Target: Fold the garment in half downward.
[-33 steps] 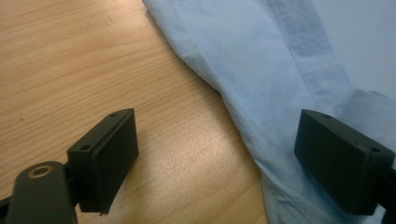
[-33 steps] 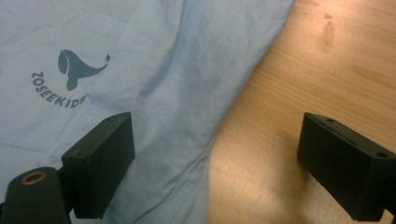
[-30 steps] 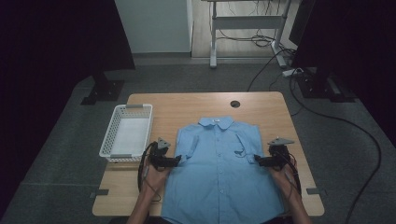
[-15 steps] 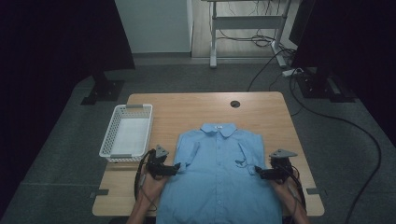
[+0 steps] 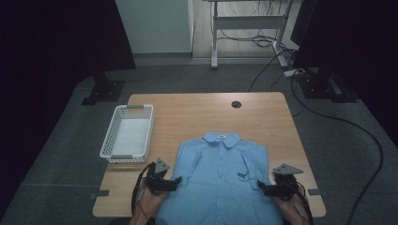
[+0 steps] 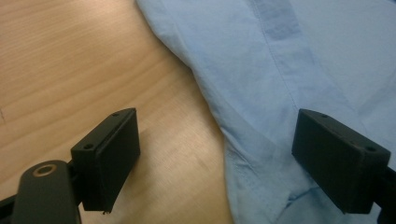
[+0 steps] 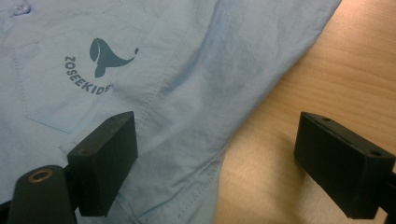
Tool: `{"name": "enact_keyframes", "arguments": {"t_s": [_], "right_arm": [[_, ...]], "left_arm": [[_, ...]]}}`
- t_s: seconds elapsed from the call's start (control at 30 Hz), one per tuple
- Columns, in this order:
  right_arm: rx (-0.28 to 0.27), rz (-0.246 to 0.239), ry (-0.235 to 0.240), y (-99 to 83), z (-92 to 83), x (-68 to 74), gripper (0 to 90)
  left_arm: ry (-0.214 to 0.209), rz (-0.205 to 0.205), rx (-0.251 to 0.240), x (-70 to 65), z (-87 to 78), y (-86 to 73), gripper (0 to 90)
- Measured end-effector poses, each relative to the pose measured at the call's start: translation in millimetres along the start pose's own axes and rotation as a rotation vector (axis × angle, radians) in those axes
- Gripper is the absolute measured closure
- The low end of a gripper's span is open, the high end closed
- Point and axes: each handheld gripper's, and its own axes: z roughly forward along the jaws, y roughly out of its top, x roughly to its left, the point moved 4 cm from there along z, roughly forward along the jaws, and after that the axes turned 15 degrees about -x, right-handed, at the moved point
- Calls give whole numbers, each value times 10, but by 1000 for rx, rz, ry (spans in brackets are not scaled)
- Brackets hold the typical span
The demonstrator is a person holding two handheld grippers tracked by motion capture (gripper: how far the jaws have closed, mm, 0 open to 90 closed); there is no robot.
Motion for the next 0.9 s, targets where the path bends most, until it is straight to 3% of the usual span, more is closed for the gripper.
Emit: {"name": "enact_keyframes", "arguments": {"t_s": [0.1, 0.17, 0.23, 0.43, 0.63, 0.73, 0.9], "right_arm": [[2, -3, 8, -4, -14, 5, 134], [21, -5, 23, 21, -12, 0, 182], [32, -17, 44, 65, -10, -10, 187], [-30, -23, 32, 320, 37, -150, 198], [-17, 1, 21, 516, 329, -399, 263], [7, 1, 7, 520, 498, -517, 295], [32, 6, -4, 488, 676, -641, 344]], "left_arm": [[-11, 5, 2, 8, -2, 2, 142], [-14, 3, 12, 21, 13, 21, 144], [3, 9, 11, 50, 30, 76, 141], [-51, 28, -28, 93, 154, 427, 146], [-46, 31, -24, 216, 458, 748, 149], [-36, 8, -5, 337, 623, 772, 175], [-13, 6, 54, 495, 853, 647, 201]]}}
